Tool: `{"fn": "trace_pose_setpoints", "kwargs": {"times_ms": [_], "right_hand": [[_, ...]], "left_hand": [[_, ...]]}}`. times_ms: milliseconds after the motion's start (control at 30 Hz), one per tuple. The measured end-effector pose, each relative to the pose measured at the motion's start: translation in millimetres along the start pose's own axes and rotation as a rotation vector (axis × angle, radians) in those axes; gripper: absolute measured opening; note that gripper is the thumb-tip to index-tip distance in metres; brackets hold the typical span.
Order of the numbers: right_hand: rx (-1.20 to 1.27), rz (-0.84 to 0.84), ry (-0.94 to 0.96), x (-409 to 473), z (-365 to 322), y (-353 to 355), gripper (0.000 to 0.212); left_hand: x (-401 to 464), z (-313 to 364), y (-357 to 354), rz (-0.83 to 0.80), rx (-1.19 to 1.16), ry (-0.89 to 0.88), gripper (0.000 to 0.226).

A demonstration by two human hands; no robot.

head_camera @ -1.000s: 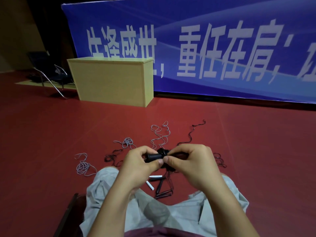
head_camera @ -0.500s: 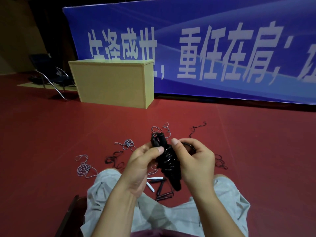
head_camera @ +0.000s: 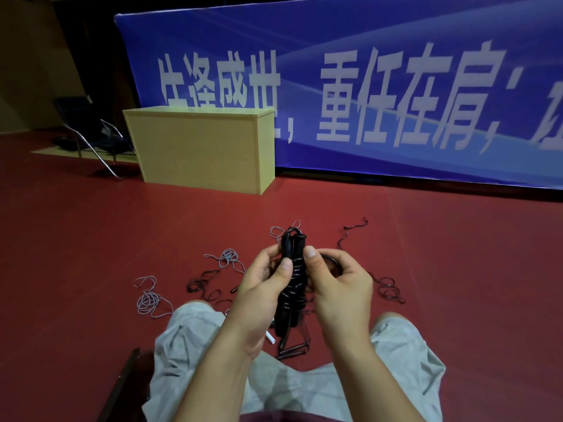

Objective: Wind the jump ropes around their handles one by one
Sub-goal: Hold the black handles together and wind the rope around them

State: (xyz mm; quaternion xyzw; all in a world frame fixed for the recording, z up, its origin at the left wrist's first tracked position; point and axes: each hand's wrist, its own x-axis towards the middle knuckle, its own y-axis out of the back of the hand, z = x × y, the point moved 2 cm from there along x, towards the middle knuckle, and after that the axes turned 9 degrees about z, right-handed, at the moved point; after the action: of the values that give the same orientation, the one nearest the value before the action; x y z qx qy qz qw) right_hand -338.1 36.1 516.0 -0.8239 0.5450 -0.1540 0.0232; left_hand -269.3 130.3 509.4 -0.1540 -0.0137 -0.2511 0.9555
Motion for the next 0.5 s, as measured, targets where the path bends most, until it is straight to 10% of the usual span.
{"fn": "trace_pose_setpoints", "kwargs": {"times_ms": [267, 500], "right_hand": [[0.002, -0.099, 0.029, 1.5, -10.4, -0.6, 0.012], [0.158, -0.316, -0.319, 4.2, -11.9, -1.5, 0.026]], "left_hand": [[-7.4, 2.3, -5.6, -0.049, -0.115, 0.064, 0.039], [-7.3, -2.5, -4.2, -0.197, -0.473, 0.253, 0.063]]}}
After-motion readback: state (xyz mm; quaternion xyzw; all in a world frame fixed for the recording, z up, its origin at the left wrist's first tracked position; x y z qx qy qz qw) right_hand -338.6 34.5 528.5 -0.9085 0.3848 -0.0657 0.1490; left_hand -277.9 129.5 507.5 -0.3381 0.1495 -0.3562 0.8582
